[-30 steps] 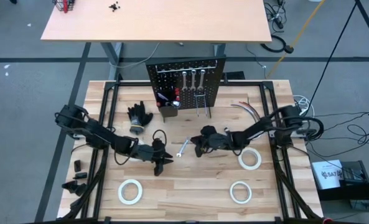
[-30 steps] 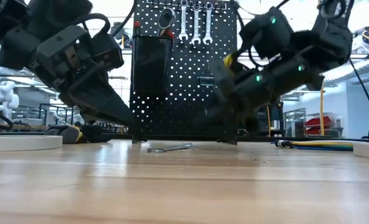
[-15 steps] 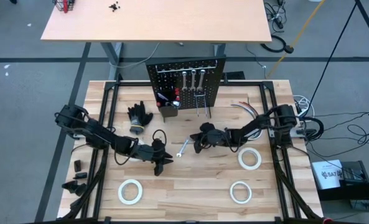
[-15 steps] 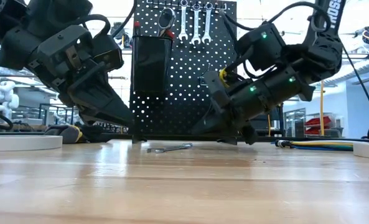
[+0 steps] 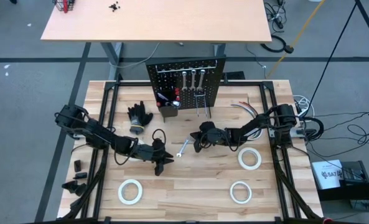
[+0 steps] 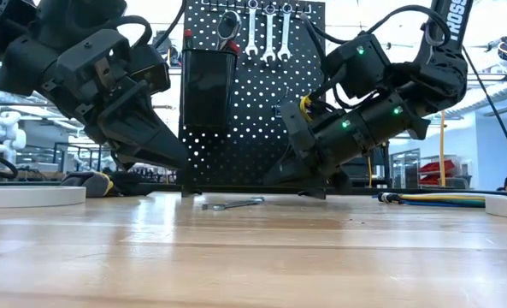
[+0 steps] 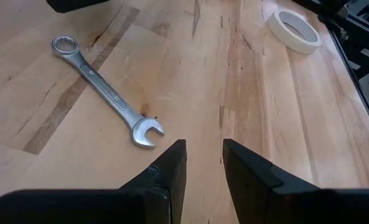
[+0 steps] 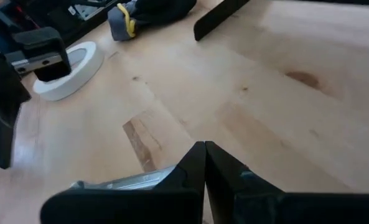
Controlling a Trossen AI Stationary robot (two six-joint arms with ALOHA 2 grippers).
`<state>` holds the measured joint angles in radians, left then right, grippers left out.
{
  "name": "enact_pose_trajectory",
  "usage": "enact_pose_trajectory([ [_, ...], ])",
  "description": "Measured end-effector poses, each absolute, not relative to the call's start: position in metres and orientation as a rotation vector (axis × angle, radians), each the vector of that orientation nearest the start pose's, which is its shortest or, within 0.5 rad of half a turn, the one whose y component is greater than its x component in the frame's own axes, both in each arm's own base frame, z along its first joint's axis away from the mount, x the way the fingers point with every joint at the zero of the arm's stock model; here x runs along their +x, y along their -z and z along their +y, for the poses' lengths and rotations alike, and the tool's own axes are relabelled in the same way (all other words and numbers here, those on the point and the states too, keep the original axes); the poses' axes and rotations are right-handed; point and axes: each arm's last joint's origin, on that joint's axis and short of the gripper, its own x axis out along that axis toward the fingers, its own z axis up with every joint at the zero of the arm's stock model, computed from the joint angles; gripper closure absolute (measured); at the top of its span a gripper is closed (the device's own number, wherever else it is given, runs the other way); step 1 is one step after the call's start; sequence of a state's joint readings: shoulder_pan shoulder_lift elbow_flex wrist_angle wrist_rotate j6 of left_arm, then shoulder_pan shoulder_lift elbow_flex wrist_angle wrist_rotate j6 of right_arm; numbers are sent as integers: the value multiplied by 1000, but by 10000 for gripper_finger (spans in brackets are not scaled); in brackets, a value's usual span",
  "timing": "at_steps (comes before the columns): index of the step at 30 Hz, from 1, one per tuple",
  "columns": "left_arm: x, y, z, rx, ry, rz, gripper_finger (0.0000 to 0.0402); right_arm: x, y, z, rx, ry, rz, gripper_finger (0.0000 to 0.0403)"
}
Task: Hang tools onto peg board
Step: Hang the wrench on the peg board
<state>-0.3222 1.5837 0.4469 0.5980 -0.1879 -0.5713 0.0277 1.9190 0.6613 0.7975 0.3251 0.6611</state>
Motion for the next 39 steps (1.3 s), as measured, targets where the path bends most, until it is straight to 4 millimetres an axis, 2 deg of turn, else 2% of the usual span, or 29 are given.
enact_pose_trajectory([
  [10,252,-121,-78,-420,-25,541,295,340,-106,0,409,408,307,403],
  [13,252,-121,-78,-421,-25,541,295,340,-100,-1,393,430,332,403],
  [17,252,-121,-78,-420,-25,542,295,340,-75,0,401,407,393,403],
  [21,252,-121,-78,-420,-25,542,295,344,-67,3,397,397,332,403],
  [30,251,-120,-79,-448,-13,560,295,347,-74,6,391,404,203,403],
  [39,251,-120,-79,-447,-12,563,295,345,-71,20,368,361,249,403],
])
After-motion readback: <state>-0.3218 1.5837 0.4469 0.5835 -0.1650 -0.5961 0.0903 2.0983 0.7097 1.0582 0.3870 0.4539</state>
